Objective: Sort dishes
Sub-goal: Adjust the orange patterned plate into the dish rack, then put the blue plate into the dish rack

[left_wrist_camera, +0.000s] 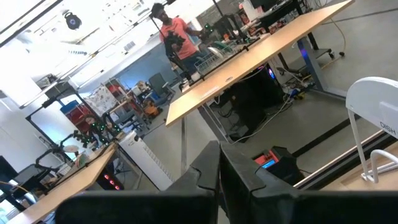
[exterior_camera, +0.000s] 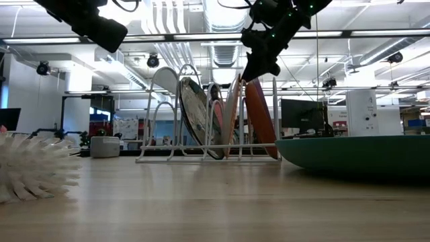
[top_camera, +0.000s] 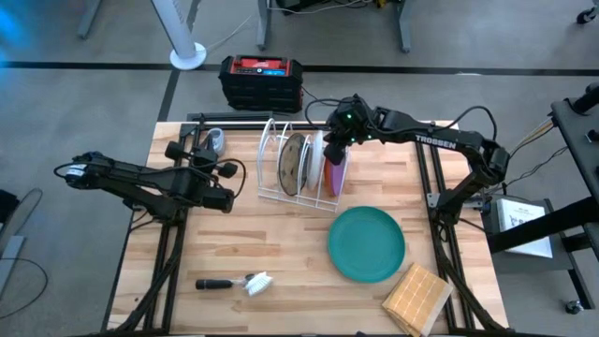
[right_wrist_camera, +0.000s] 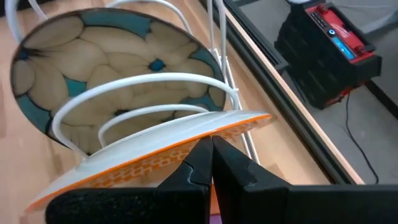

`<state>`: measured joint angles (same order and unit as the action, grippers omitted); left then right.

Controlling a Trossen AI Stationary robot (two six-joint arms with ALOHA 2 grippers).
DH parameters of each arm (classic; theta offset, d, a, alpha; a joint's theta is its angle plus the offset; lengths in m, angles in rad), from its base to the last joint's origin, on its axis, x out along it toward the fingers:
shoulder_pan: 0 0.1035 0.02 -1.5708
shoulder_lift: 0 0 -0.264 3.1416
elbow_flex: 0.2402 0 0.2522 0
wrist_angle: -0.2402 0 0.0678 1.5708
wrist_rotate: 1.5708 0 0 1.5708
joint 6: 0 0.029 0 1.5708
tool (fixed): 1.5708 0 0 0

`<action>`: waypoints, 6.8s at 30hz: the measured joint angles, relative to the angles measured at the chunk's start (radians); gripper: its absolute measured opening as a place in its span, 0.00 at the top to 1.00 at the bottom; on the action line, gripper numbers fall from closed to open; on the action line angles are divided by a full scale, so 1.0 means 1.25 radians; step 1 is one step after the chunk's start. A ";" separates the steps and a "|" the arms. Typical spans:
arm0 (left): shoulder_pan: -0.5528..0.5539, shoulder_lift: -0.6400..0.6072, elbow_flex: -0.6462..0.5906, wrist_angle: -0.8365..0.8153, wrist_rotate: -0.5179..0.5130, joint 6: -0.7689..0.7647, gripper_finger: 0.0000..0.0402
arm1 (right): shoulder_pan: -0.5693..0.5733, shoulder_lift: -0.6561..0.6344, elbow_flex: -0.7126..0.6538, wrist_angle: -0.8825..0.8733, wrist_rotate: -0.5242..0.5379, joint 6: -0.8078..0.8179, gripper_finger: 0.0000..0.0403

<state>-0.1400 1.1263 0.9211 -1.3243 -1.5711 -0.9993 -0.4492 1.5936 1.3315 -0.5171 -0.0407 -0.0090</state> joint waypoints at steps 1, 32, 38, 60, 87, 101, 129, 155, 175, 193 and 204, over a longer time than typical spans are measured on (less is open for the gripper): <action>0.000 0.000 0.000 0.000 0.000 0.000 1.00 | 0.000 0.000 0.000 0.003 -0.009 0.000 1.00; 0.000 0.000 0.000 0.000 0.000 0.000 1.00 | 0.031 -0.007 0.028 -0.026 -0.008 -0.016 1.00; 0.000 0.000 0.000 0.000 0.000 0.000 1.00 | 0.031 -0.055 0.030 -0.083 -0.008 -0.015 1.00; -0.074 0.227 0.254 0.125 0.449 0.192 1.00 | 0.233 -0.405 -0.251 -0.272 0.104 0.240 1.00; -0.439 0.914 1.110 -0.137 0.472 0.184 1.00 | 0.534 -0.556 -0.629 -0.279 0.136 0.735 0.89; -0.532 0.958 1.120 -0.134 0.363 -0.049 1.00 | 0.534 -0.510 -0.676 -0.285 0.137 0.764 0.57; -0.568 0.934 1.136 -0.158 0.005 -0.070 1.00 | 0.570 -0.495 -0.660 -0.082 0.286 0.536 1.00; -0.400 0.428 0.809 -0.156 0.198 0.421 1.00 | 0.818 -0.531 -0.442 0.397 0.819 -0.325 1.00; -0.381 -0.002 -0.185 1.333 0.614 1.103 1.00 | 0.571 -0.482 -0.442 0.629 0.507 -0.554 1.00; -0.340 -0.157 -0.227 1.304 0.625 0.864 0.81 | 0.487 -0.328 -0.357 0.779 0.495 -0.639 1.00; -0.344 -0.008 -0.105 1.230 0.411 0.855 0.43 | 0.486 -0.275 -0.266 0.710 0.497 -0.659 1.00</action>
<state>-0.5701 1.1160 0.7894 0.2137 -1.0575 0.0694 0.1589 1.2500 0.9993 0.3706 0.5805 -0.8330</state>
